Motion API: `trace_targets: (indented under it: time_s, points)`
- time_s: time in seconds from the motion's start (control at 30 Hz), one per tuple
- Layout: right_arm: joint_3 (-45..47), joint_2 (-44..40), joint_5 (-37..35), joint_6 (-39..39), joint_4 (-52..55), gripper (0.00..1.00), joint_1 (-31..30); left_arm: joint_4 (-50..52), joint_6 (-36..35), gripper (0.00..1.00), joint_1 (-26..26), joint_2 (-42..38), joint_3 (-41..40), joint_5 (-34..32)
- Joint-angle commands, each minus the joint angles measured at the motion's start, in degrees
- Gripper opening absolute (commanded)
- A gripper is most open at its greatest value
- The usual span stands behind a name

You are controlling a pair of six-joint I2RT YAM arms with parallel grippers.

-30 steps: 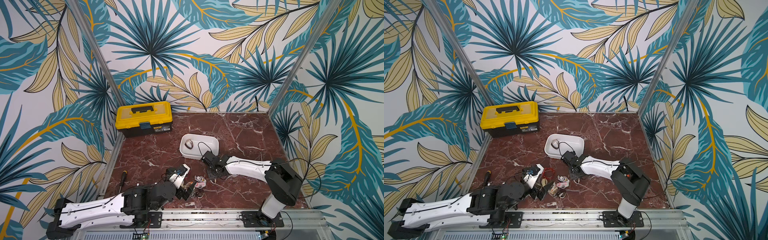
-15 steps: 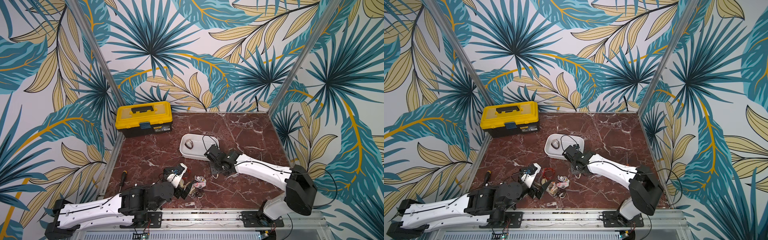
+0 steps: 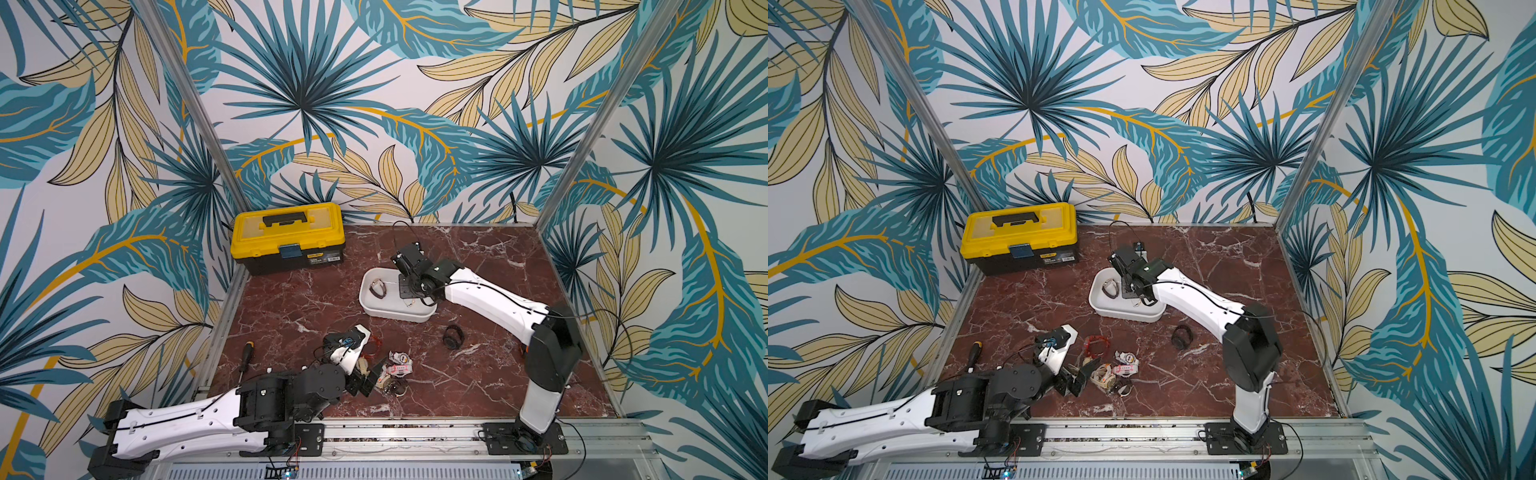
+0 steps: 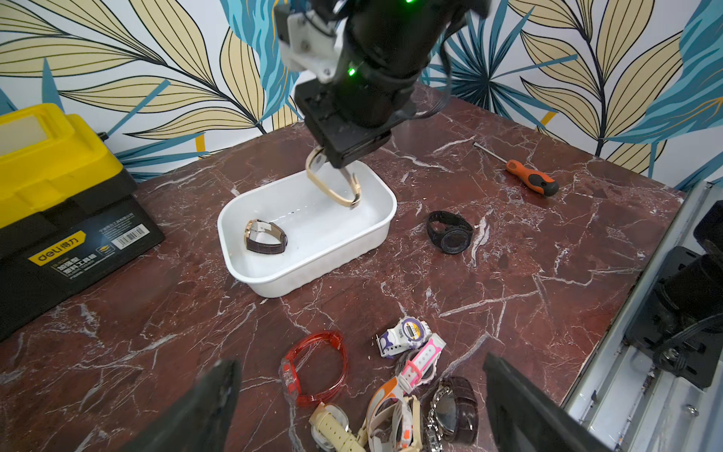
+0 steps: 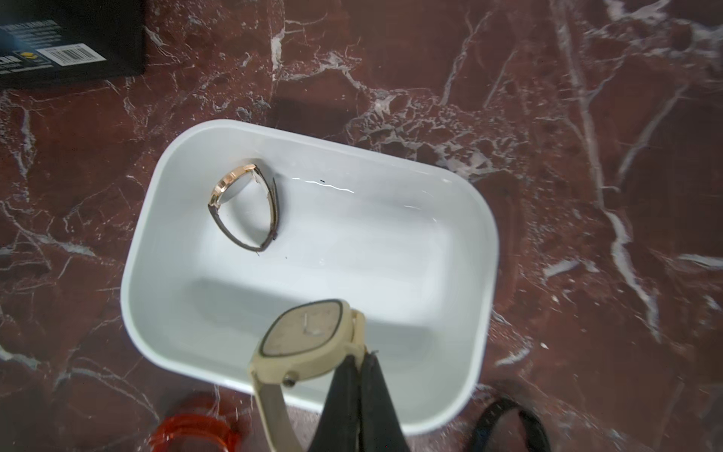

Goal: Put the watch into the storage box
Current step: Pick up the watch at the center of the board, then place the watch in the storage box.

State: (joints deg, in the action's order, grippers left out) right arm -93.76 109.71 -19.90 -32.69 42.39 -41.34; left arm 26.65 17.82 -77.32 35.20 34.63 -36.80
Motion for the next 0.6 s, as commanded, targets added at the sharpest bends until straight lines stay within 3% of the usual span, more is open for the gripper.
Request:
trace_targets:
  time_s: [0.0, 0.57]
  points:
    - [-3.36, 5.06, 3.28, 1.37, -1.72, 0.0, 1.84, 1.24, 0.93, 1.0, -0.17, -0.73, 0.09, -0.95]
    - [-15.16, 20.1, 7.41, 7.88, -2.84, 0.0, 4.97, 2.25, 2.59, 1.0, -0.17, -1.19, 0.24, -3.19]
